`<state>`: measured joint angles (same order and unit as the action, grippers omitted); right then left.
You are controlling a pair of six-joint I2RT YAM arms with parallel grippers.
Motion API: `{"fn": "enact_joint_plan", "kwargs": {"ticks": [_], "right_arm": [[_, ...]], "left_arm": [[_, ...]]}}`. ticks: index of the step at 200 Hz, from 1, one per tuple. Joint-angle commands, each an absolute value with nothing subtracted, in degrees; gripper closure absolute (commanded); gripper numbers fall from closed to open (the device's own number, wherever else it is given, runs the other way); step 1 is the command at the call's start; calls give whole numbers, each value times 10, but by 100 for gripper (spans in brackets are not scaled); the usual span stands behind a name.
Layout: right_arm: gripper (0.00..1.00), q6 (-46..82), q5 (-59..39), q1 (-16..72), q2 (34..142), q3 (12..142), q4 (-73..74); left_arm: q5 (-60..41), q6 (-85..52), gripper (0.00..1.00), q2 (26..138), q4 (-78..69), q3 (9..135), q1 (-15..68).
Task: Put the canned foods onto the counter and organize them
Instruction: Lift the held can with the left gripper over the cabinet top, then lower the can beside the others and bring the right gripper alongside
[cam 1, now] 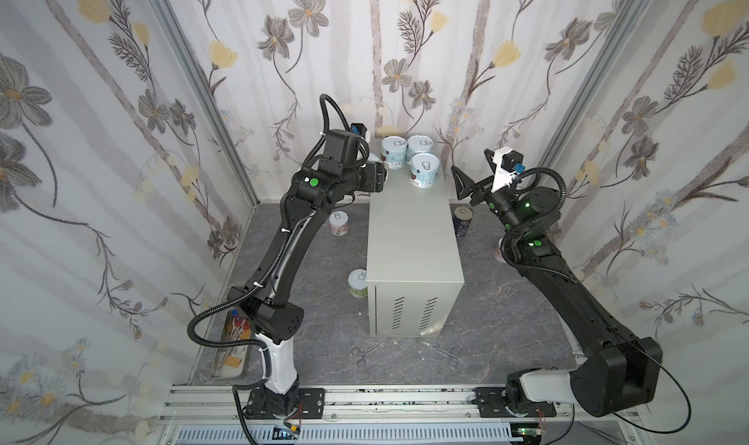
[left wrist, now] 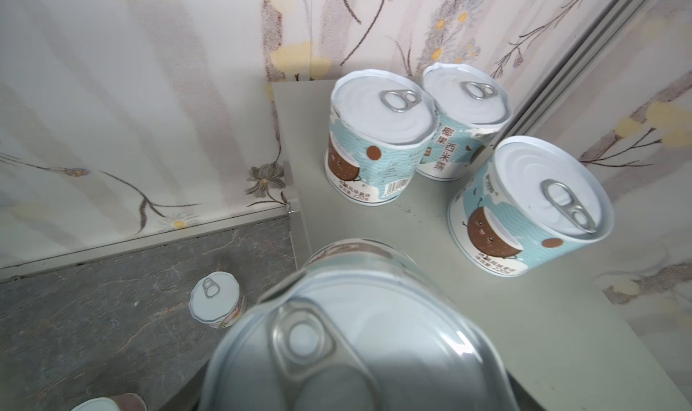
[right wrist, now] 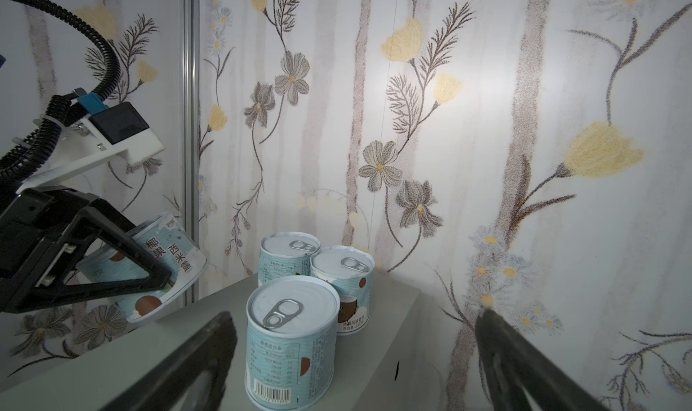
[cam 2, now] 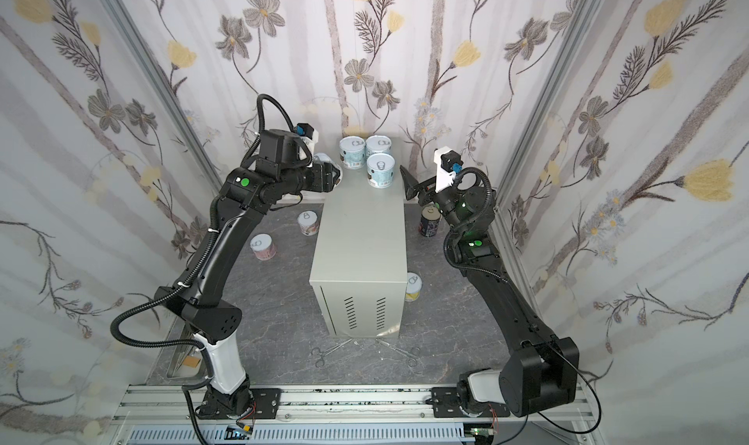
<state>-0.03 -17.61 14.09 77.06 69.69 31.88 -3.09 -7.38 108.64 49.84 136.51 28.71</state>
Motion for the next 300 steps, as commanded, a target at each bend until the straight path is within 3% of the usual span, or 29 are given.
{"fn": "enact_joint_plan", "kwargs": {"ticks": [1,111,210,300], "right_arm": [[0,0,-177,141,761,690,344],[0,-5,-168,142,736,650,335],[0,-16,-171,142,724,636,320],[0,-63,-299,141,735,659,279]], "left_arm": [[-30,-62,36,1095,463,1375,294],[-47,-61,23,1133,461,1391,310],[-54,-53,19,1145,441,1413,321],[-76,6,15,1056,380,1333,322]]}}
